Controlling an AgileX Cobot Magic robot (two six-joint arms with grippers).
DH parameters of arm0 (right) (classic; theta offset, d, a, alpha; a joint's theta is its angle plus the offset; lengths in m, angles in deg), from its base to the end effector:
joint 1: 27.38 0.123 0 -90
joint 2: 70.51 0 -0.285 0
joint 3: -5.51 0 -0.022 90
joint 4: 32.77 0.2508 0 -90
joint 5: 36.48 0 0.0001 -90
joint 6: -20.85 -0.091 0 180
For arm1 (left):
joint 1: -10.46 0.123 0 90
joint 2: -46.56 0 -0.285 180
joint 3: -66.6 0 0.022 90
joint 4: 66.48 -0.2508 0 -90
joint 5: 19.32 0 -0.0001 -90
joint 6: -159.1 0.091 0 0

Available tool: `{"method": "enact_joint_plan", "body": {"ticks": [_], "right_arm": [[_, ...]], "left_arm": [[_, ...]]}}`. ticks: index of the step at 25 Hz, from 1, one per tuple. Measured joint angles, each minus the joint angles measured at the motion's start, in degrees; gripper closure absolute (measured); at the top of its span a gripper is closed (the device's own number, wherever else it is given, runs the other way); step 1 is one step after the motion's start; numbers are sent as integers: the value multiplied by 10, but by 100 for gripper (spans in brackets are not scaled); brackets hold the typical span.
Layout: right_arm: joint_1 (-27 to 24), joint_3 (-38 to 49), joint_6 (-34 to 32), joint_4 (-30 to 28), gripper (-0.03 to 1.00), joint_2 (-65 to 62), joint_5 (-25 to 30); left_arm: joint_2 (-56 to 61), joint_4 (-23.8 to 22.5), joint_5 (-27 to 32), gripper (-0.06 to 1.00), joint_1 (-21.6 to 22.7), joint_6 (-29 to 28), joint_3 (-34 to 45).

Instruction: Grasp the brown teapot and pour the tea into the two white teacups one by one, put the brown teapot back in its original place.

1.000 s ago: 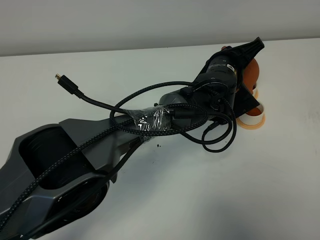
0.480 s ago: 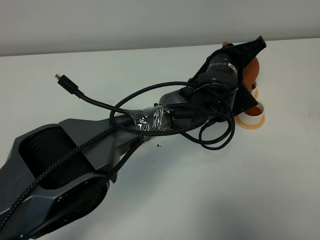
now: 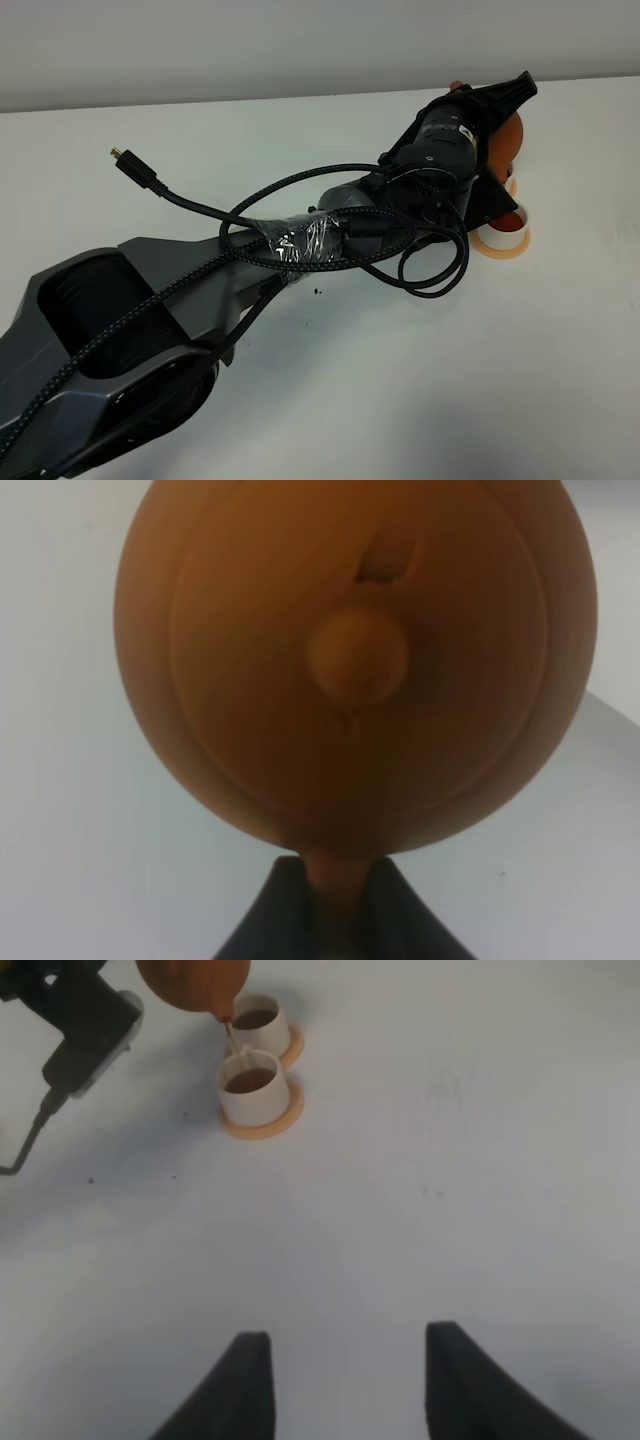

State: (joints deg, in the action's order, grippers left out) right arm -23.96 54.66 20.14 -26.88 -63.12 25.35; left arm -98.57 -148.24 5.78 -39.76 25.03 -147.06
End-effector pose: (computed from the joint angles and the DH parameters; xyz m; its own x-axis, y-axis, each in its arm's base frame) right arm -0.0062 0.0079 0.2733 -0.4800 0.0322 -0.8767 -0.1099 0.9893 0.0965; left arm 0.3813 -0.3981 0.1793 0.5279 0.5011 0.6857 -0.0537 -0.7861 0.6158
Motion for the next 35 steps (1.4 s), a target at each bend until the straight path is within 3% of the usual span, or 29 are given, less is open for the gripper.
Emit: {"method": "enact_joint_plan", "body": {"ticks": [26, 35], "right_arm": [[0, 0, 0, 0, 60, 0, 0], [0, 0, 0, 0, 60, 0, 0]], "left_arm": [[0, -29, -5, 82, 0, -19, 0], [0, -11, 2, 82, 0, -70, 0]]}}
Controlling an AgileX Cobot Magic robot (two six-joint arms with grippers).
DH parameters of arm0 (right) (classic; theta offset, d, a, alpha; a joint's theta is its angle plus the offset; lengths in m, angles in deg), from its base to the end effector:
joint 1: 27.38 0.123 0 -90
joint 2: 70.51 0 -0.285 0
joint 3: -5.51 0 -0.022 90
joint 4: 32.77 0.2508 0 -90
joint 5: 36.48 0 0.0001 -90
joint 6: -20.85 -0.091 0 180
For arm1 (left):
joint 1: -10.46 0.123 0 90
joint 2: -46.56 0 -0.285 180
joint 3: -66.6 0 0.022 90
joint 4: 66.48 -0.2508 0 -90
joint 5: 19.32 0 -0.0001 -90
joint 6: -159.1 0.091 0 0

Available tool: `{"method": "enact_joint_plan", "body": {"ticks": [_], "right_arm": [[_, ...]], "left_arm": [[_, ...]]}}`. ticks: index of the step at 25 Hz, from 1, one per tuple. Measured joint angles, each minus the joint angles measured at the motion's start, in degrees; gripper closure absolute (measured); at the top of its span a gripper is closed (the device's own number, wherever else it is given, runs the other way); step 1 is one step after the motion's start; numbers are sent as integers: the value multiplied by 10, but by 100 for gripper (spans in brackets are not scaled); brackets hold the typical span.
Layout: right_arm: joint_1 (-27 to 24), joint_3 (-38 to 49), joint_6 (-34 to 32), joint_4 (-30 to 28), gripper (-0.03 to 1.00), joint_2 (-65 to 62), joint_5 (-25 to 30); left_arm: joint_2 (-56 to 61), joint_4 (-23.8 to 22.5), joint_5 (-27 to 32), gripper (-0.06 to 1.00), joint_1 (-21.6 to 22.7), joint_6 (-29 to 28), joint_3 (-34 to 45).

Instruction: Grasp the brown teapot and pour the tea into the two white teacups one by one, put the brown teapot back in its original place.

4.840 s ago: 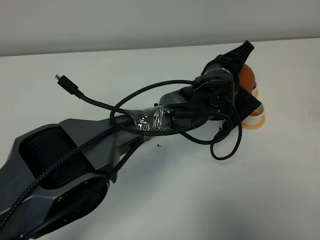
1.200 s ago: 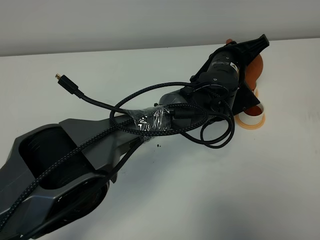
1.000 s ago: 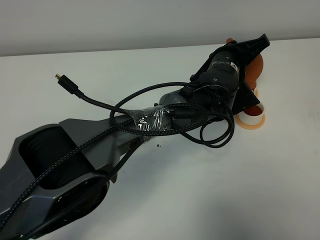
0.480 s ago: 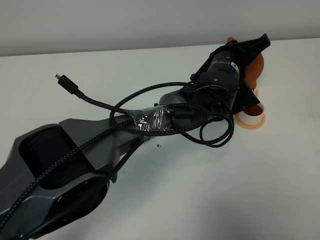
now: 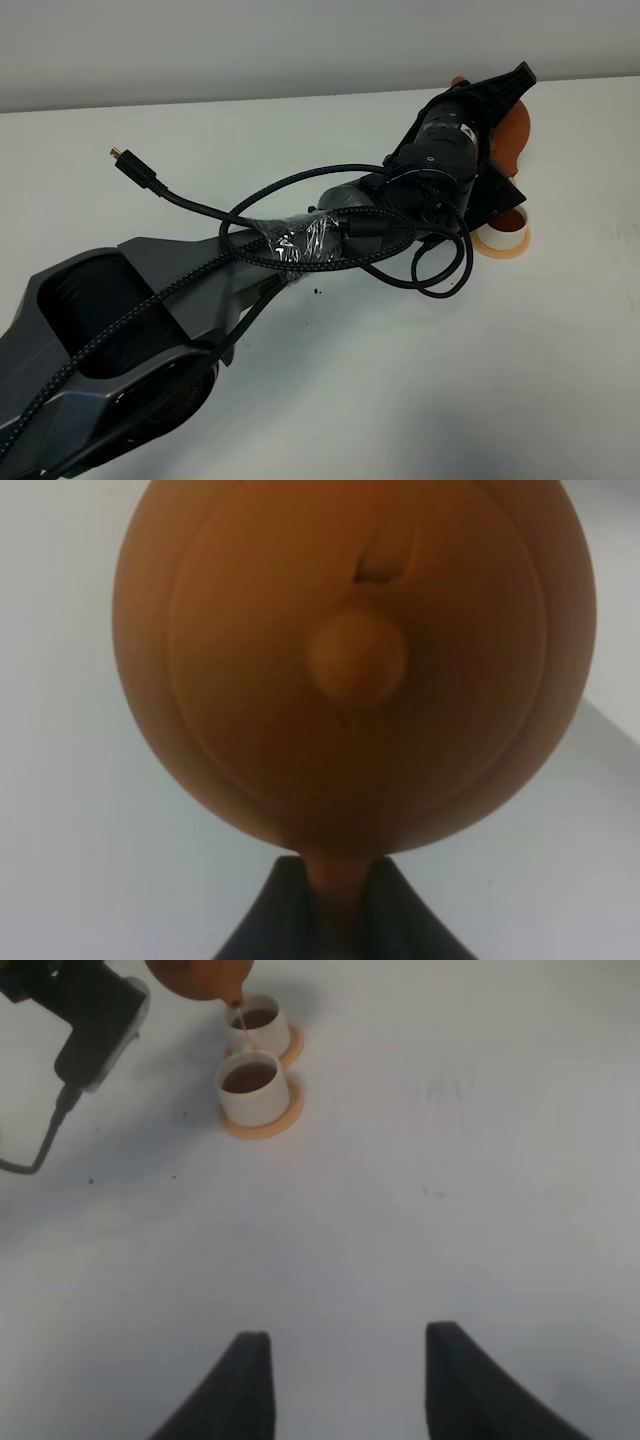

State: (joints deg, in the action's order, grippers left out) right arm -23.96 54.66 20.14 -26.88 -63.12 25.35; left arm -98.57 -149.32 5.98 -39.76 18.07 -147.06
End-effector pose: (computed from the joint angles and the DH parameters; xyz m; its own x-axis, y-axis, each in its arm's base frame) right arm -0.0062 0.0079 0.2733 -0.4800 0.0322 -0.8767 -0.1099 0.9893 0.0965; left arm 0.3816 -0.3979 0.1800 0.5240 0.5831 0.6208 -0.0018 -0.7281 0.6855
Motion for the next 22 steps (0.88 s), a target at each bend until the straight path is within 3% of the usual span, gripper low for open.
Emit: {"method": "enact_joint_plan", "body": {"ticks": [8, 19, 22], "right_arm": [[0, 0, 0, 0, 60, 0, 0], [0, 0, 0, 0, 60, 0, 0], [0, 0, 0, 0, 60, 0, 0]], "left_arm": [[0, 78, 28, 82, 8, -3, 0], [26, 238, 135, 82, 12, -32, 0], [44, 301, 169, 82, 12, -33, 0]]}}
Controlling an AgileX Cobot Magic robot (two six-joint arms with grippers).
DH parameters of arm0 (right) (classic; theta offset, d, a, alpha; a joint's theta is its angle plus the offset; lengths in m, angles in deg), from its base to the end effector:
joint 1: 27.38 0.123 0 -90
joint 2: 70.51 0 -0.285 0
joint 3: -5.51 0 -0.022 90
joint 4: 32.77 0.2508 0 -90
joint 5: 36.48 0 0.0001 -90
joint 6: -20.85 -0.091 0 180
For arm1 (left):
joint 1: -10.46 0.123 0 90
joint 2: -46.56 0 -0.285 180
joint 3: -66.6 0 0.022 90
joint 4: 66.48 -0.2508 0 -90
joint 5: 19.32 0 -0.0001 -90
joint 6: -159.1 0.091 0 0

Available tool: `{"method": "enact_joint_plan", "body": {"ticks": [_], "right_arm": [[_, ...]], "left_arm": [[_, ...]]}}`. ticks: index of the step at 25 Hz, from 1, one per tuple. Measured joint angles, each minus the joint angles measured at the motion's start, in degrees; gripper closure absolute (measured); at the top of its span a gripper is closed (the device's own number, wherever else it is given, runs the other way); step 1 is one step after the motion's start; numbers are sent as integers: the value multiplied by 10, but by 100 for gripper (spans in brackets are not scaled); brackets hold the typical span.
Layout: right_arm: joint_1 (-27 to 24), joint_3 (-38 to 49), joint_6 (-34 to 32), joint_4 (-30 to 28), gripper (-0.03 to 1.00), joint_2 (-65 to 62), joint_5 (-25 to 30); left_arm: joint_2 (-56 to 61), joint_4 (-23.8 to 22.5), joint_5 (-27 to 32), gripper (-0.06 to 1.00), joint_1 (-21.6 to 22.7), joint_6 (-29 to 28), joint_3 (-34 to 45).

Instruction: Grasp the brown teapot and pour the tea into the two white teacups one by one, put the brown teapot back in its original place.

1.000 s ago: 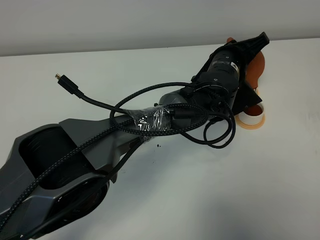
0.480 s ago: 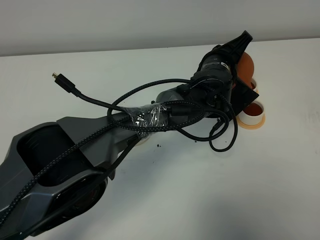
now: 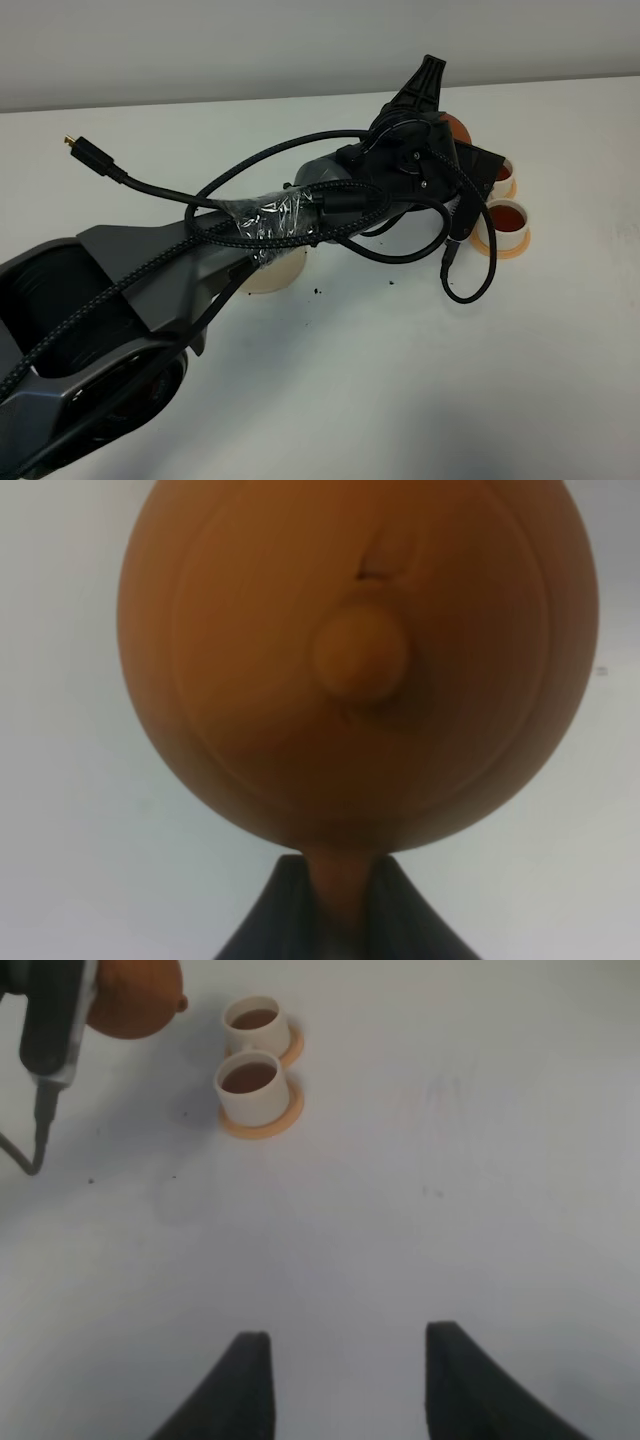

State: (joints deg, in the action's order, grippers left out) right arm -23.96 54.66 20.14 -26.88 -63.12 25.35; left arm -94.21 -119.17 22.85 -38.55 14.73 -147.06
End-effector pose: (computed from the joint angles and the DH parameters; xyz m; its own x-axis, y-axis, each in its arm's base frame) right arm -0.0062 0.0079 0.2733 -0.4800 0.0322 -0.8767 -0.1099 0.9893 0.0965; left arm 0.3781 -0.3609 0.1952 0.3051 0.9177 0.2544 0.5331 -0.3859 0.7529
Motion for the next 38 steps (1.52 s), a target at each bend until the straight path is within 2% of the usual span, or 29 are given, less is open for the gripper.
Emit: {"method": "enact_joint_plan", "body": {"ticks": [8, 14, 23, 29, 32, 35, 38], "right_arm": [[0, 0, 0, 0, 60, 0, 0], [0, 0, 0, 0, 60, 0, 0], [0, 0, 0, 0, 60, 0, 0], [0, 0, 0, 0, 60, 0, 0], [0, 0, 0, 0, 60, 0, 0], [0, 0, 0, 0, 60, 0, 0], [0, 0, 0, 0, 60, 0, 0]], "left_arm": [[16, 151, 101, 82, 11, -3, 0], [16, 249, 115, 82, 19, -81, 0], [52, 284, 122, 82, 23, -172, 0], [99, 286, 212, 82, 33, -248, 0], [113, 289, 260, 82, 53, -300, 0], [126, 299, 262, 82, 80, -327, 0], [133, 335, 262, 82, 112, -335, 12]]}}
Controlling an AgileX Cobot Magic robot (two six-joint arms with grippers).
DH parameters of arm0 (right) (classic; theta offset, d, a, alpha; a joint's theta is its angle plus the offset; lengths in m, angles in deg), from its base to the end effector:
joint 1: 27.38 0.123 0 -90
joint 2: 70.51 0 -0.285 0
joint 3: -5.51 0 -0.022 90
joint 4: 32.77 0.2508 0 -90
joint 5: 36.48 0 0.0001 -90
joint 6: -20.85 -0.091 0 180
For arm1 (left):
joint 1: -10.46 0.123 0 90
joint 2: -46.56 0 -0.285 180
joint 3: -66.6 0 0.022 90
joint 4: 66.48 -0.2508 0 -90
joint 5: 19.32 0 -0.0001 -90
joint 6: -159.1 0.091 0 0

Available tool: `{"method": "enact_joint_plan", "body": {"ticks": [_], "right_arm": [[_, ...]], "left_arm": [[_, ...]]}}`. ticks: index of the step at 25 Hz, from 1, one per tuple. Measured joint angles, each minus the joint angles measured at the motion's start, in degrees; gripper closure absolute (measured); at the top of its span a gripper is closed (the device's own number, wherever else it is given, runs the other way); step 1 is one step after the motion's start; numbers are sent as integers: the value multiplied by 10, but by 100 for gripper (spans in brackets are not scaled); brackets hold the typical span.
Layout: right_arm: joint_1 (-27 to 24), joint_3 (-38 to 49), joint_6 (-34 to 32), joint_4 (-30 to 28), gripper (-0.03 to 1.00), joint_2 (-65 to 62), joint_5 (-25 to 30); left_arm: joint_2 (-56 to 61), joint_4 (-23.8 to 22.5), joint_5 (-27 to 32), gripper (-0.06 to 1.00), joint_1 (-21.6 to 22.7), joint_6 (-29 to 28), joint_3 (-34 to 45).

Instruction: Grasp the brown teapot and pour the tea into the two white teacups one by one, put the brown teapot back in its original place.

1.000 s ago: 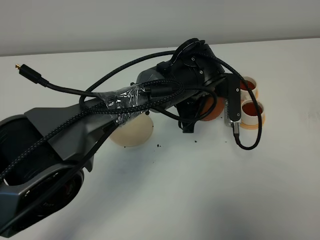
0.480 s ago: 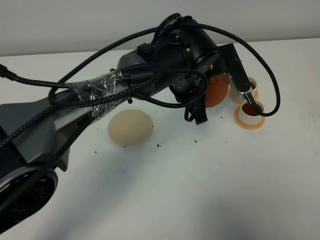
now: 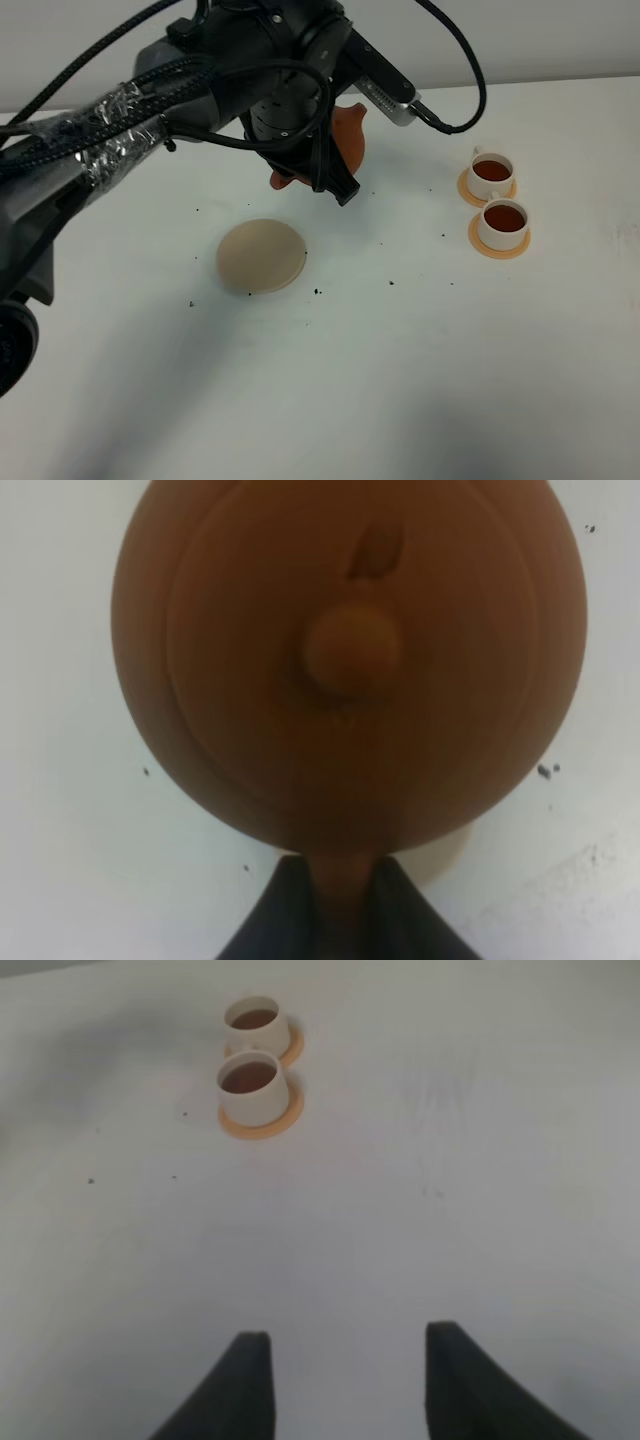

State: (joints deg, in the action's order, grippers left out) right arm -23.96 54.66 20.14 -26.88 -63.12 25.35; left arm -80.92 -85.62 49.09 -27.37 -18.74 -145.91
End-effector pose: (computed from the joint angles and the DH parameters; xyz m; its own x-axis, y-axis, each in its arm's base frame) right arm -0.0062 0.0079 0.2733 -0.4800 0.0322 -0.8767 -0.1099 0.9893 0.0965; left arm 0.3736 -0.2550 0.2668 -0.6583 0.7089 -0.2533 0.6271 0.7025 0.3364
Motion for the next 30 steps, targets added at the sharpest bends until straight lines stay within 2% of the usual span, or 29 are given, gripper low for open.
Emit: {"method": "enact_joint_plan", "body": {"ticks": [5, 9, 12, 18, 24, 30], "right_arm": [[0, 0, 0, 0, 60, 0, 0], [0, 0, 0, 0, 60, 0, 0], [0, 0, 0, 0, 60, 0, 0], [0, 0, 0, 0, 60, 0, 0], [0, 0, 0, 0, 60, 0, 0], [0, 0, 0, 0, 60, 0, 0]], "left_arm": [[8, 22, 0, 82, 49, -22, 55], [31, 48, -11, 82, 77, -39, 132], [52, 74, -55, 82, 95, -43, 190], [79, 82, -162, 82, 108, -76, 294], [79, 96, -235, 82, 109, -87, 333], [77, 100, -242, 82, 109, -100, 334]]}}
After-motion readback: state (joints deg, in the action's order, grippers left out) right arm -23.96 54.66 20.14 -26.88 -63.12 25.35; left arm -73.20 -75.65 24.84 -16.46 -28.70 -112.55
